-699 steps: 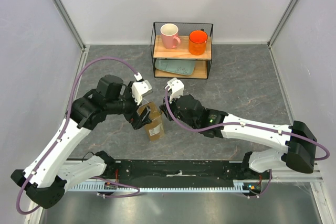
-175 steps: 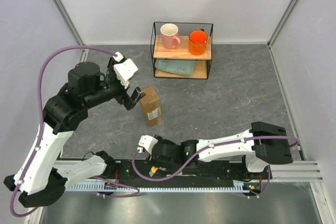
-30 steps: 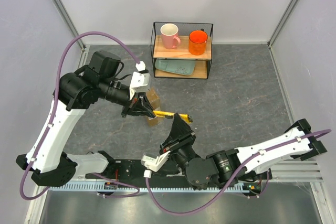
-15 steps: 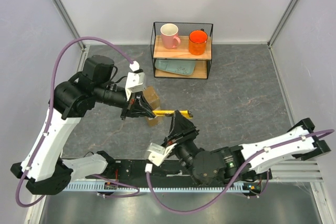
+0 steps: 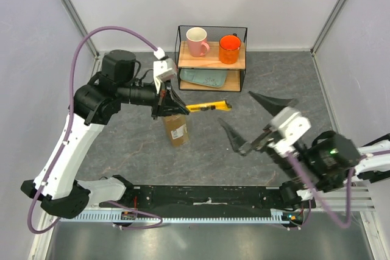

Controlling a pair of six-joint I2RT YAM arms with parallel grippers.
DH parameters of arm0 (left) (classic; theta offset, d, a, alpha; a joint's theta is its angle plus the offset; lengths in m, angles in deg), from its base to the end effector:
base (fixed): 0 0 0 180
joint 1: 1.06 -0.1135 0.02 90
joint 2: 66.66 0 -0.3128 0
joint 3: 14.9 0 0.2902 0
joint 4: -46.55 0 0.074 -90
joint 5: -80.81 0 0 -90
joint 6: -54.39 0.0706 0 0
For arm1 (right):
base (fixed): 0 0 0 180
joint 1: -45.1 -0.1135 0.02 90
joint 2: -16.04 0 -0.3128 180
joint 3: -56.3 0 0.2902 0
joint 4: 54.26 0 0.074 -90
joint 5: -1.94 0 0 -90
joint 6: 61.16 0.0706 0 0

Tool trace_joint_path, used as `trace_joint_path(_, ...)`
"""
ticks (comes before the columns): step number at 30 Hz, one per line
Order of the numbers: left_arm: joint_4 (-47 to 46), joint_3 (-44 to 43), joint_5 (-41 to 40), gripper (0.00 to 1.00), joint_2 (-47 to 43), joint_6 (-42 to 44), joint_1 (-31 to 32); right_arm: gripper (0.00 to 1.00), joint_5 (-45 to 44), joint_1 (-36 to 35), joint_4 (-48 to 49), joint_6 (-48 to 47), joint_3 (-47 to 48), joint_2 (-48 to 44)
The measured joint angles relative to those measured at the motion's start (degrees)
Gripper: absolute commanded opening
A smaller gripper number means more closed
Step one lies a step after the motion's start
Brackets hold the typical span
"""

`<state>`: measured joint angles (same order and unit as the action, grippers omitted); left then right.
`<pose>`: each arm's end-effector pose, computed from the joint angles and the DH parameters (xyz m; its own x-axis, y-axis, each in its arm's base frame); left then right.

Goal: Unpack the express box
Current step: Pick up the knife from the center of the board.

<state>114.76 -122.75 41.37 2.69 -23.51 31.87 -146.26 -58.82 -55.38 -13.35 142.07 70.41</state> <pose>0.1718 -0.1762 0.5280 -0.2163 0.2988 -0.9295 0.9754 0.1083 -0.1922 0.0146 0.1906 0.5750 0.3722 -0.0307 -0.9276 -0.5913 0.7626 -0.2625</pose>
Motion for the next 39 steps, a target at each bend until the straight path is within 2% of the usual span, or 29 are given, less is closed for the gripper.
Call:
trace_joint_path(3, -4.4, 0.0, 1.4, 0.02, -0.2, -3.7, -4.3, 0.98, 2.0, 0.6, 0.6, 5.2, -3.0, -6.3)
trace_joint_path(7, -11.5, 1.1, 7.1, 0.02, -0.3, -10.8, -10.3, 0.98, 3.2, 0.7, 0.5, 11.5, -5.3, -12.1)
trace_joint_path(9, -17.5, 3.3, 11.1, 0.02, -0.8, -16.9, -13.1, 0.98, 3.1, 0.7, -0.9, 14.0, -4.1, -11.8)
trace_joint_path(12, -26.3, 7.2, 15.6, 0.02, -1.6, -25.3, -16.6, 0.98, 4.0, 3.4, -7.0, 19.0, 3.7, -5.1)
trace_joint_path(14, -30.3, 8.3, 17.2, 0.02, -1.6, -29.2, -18.4, 0.98, 9.5, 11.3, -12.3, 24.2, 9.3, 0.3)
trace_joint_path(16, -33.1, 8.9, 17.7, 0.02, -1.7, -31.5, -19.6, 0.98, 16.2, 22.6, -17.2, 28.8, 13.5, 5.0)
trace_joint_path(20, -35.5, 9.1, 18.6, 0.02, -2.4, -32.7, -21.0, 0.98, 30.1, 38.9, -24.5, 37.1, 21.1, 13.8)
trace_joint_path(22, -35.9, 9.2, 18.7, 0.02, -3.0, -32.7, -21.7, 0.98, 37.2, 44.7, -25.5, 40.8, 22.9, 16.3)
trace_joint_path(26, -37.2, 11.5, 18.7, 0.02, -4.8, -32.7, -23.3, 0.98, 60.0, 60.7, -24.0, 51.3, 23.0, 17.4)
trace_joint_path(29, -38.0, 13.3, 18.8, 0.02, -5.2, -32.7, -24.6, 0.98, 77.7, 73.2, -12.7, 65.7, 20.9, 17.9)
trace_joint_path(32, -39.2, 15.3, 19.0, 0.02, -5.2, -32.9, -26.0, 0.98, 91.7, 81.4, 9.0, 84.0, 14.6, 19.9)
trace_joint_path(34, -40.1, 16.4, 19.1, 0.02, -5.2, -33.2, -26.6, 0.98, 99.0, 83.2, 24.4, 96.4, 10.7, 23.0)
trace_joint_path(36, -41.2, 17.3, 19.3, 0.02, -5.2, -33.9, -26.8, 0.98, 104.3, 83.0, 34.7, 104.9, 7.3, 25.7)
trace_joint_path(39, -43.2, 18.1, 20.1, 0.02, -5.3, -35.5, -26.8, 0.98, 108.8, 81.3, 39.0, 107.3, 1.4, 25.9)
